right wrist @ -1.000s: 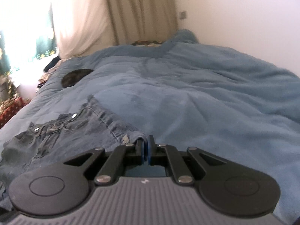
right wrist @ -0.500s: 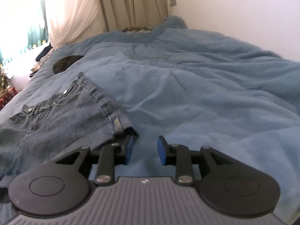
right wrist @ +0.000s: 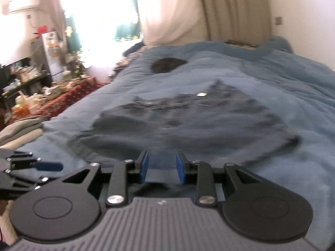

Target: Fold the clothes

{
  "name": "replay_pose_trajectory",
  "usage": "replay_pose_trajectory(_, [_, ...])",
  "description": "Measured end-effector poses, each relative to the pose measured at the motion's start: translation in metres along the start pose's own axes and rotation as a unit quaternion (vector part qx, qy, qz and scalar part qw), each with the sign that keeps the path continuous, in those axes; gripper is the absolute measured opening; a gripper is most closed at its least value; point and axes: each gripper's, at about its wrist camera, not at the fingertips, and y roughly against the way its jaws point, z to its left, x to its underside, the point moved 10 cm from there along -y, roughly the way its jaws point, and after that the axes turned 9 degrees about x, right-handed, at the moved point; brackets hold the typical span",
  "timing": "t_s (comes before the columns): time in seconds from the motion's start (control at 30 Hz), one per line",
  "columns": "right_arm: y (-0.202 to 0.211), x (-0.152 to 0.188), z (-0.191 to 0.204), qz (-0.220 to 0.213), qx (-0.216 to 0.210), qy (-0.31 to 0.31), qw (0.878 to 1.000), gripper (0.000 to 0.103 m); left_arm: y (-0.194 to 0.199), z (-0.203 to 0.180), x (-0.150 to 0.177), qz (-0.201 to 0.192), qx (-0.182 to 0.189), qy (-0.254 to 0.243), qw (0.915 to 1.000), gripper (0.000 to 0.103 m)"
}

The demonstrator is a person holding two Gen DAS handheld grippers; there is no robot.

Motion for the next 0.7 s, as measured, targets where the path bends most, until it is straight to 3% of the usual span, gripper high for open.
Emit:
replay_pose_trajectory(0.1, [-0.01,0.005,0.047,0.003,-0.015,0.022,1.0,0.034,0.015,0.021,0.001,-0.011,-0.021,0.015,0.9996,0.042])
replay_pose_trajectory(0.2, [-0.026,0.022,0.077,0.027,0.008,0.038,0.999,0.038,0.026,0.033,0.007,-0.017,-0.026,0.029,0.9991,0.042])
replay_pose_trajectory(0.37, [-0.051,0.051,0.08,0.08,0.034,-0.028,0.996,0.036,0.033,0.04,0.022,-0.014,-0.028,0.046,0.9985,0.042])
replay_pose_trajectory(0.53, [-0.066,0.05,0.084,0.067,0.057,-0.046,0.995,0.037,0.031,0.039,0.031,-0.008,-0.024,0.053,0.9983,0.042])
replay_pose_trajectory(0.7, [-0.076,0.047,0.086,0.074,0.089,-0.053,0.992,0.046,0.03,0.038,0.032,-0.007,-0.021,0.056,0.9982,0.042])
